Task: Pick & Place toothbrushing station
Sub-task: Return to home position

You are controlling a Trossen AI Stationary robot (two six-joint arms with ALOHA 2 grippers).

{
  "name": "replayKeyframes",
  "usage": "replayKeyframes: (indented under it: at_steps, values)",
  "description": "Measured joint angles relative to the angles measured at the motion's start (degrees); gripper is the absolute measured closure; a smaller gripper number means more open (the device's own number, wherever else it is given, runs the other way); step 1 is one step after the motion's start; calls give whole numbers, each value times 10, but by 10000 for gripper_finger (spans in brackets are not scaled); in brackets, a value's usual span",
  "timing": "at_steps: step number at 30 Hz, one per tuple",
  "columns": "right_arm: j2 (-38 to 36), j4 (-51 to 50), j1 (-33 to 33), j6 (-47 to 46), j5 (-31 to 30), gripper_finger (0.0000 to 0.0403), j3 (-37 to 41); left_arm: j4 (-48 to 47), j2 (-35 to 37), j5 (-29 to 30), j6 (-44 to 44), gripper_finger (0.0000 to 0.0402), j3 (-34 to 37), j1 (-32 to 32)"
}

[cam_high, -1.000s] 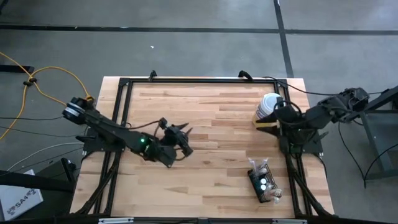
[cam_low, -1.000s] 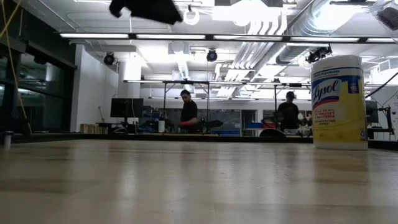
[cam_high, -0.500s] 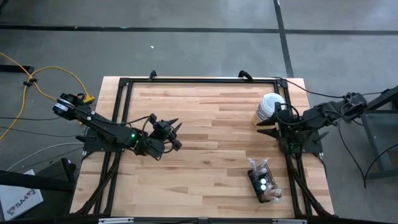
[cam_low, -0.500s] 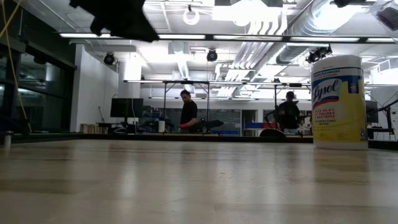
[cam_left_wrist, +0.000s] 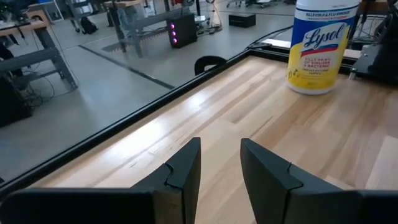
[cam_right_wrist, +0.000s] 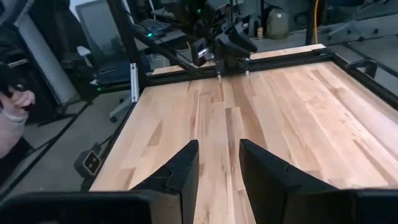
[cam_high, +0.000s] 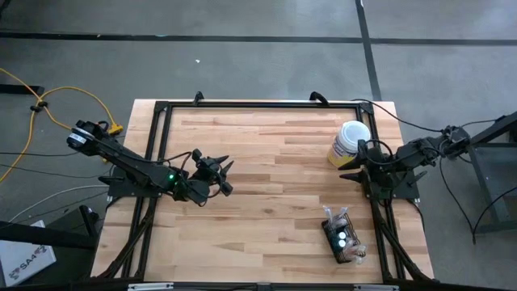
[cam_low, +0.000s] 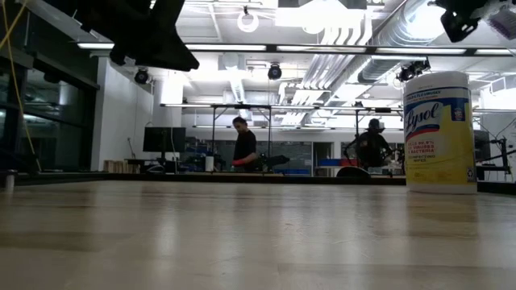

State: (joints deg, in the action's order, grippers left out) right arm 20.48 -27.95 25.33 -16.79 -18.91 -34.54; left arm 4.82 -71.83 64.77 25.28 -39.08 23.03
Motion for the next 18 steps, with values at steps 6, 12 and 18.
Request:
replayKeyframes:
  at_steps: [6, 12, 18]
  values:
    - [-65, 9, 0, -13, 34, 296, 58, 1, 0, 0, 0, 293, 0, 0]
    - [-117, 17, 0, -13, 43, 296, 107, 0, 0, -21, 1, 293, 0, 0]
    - [-148, 70, 0, -27, 39, 296, 142, 0, 0, -40, 7, 293, 0, 0]
